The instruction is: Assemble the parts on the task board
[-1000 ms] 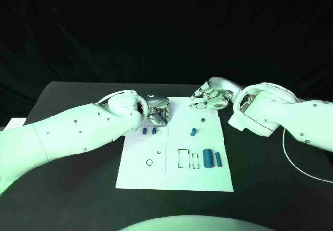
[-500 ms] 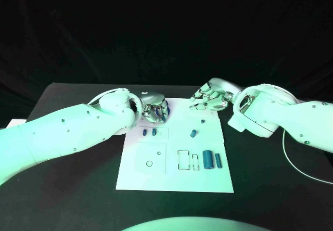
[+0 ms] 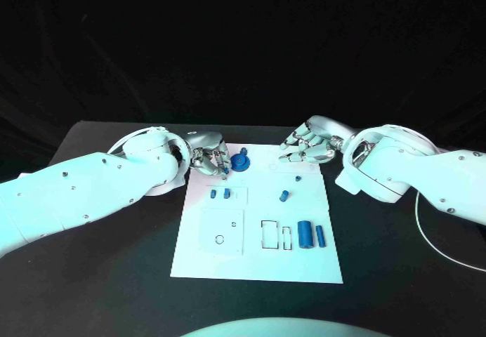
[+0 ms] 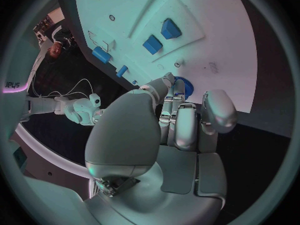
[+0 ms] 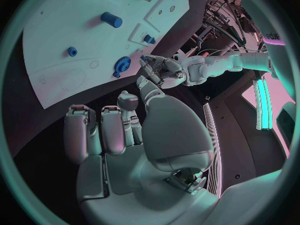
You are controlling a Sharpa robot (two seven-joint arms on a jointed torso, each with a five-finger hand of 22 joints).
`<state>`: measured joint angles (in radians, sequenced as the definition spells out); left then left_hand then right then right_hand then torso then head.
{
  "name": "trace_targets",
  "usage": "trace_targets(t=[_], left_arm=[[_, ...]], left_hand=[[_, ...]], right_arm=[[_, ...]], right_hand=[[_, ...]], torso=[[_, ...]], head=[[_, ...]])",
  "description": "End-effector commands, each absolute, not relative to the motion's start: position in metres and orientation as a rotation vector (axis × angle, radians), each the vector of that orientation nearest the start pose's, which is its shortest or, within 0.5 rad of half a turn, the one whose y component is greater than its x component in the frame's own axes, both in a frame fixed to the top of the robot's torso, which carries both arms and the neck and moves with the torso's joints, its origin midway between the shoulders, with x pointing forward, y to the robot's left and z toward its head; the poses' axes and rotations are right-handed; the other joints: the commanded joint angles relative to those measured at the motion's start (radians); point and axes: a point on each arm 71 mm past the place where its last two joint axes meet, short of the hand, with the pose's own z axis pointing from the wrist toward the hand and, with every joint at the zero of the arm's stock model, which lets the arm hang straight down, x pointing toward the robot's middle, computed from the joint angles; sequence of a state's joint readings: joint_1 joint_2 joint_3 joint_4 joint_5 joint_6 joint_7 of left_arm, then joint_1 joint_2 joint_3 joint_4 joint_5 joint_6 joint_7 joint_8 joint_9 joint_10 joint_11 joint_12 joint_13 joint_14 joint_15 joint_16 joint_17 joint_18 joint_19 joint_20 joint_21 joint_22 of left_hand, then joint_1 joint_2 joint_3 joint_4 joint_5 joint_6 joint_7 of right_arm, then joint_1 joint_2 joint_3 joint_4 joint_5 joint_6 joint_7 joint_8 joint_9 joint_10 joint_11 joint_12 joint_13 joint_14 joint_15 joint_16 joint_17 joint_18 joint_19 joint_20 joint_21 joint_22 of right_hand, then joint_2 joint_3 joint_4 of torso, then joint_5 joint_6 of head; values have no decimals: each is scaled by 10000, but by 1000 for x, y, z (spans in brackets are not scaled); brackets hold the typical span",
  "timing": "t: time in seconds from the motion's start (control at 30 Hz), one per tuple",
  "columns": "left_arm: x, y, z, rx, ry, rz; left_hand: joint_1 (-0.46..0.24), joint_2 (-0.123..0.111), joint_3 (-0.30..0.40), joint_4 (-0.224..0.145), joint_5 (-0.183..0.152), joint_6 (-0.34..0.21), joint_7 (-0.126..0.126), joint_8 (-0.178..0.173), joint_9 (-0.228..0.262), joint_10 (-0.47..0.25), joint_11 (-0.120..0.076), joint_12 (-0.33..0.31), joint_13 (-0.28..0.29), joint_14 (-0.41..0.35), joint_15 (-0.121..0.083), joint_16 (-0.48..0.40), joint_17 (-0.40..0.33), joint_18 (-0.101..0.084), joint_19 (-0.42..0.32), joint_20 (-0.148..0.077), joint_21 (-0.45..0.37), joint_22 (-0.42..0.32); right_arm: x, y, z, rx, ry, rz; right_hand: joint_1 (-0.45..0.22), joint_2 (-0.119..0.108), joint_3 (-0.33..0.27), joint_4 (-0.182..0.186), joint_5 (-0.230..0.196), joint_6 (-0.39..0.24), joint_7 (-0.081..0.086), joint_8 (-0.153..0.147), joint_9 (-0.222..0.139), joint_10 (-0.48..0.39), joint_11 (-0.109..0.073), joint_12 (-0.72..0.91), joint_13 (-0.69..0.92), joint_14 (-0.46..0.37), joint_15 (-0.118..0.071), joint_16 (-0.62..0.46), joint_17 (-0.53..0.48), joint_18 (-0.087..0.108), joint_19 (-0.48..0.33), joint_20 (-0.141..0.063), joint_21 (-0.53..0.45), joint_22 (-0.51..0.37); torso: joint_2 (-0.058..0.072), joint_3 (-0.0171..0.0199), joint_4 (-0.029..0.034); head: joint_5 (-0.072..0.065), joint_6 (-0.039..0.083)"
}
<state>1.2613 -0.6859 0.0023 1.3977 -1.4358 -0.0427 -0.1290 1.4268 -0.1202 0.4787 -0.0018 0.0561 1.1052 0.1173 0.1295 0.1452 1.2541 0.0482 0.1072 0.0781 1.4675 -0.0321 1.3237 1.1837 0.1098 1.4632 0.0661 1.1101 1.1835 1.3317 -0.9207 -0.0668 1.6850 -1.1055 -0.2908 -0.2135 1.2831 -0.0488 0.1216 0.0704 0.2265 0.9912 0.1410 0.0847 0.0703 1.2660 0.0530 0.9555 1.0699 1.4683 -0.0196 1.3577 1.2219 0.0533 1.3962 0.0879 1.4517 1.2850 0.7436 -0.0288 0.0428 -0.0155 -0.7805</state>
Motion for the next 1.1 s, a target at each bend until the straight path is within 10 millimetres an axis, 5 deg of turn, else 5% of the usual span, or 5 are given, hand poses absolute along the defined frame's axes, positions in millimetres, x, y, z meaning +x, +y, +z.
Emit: trace_targets(t=[0.03,1.1], left_arm=[[517,155,-165,2285,18800,-6462],[517,148,-175,3260,19214,-5607]], left_hand=[[-128,3,-4,-44,-67,-3,60,-36,-13,-35,72,-42,-16,353,17,35,-10,-157,138,-19,61,13],[-183,-17,-9,-60,-66,15,53,-62,-27,-12,69,-77,-12,354,25,59,2,-155,126,-8,55,19]], right_arm=[[472,-198,-132,1339,17606,7822],[472,-196,-133,1316,17643,7847]], right_hand=[[18,88,-66,18,47,59,-2,41,4,-43,-12,33,-2,357,-34,-47,-17,101,-33,-9,-68,-9],[27,102,-67,20,49,67,-4,44,4,-47,-14,27,-11,359,-35,-47,-11,101,-35,-9,-71,-13]], torso=[[-3,3,-7],[13,10,-17]], head=[[13,5],[88,-62]])
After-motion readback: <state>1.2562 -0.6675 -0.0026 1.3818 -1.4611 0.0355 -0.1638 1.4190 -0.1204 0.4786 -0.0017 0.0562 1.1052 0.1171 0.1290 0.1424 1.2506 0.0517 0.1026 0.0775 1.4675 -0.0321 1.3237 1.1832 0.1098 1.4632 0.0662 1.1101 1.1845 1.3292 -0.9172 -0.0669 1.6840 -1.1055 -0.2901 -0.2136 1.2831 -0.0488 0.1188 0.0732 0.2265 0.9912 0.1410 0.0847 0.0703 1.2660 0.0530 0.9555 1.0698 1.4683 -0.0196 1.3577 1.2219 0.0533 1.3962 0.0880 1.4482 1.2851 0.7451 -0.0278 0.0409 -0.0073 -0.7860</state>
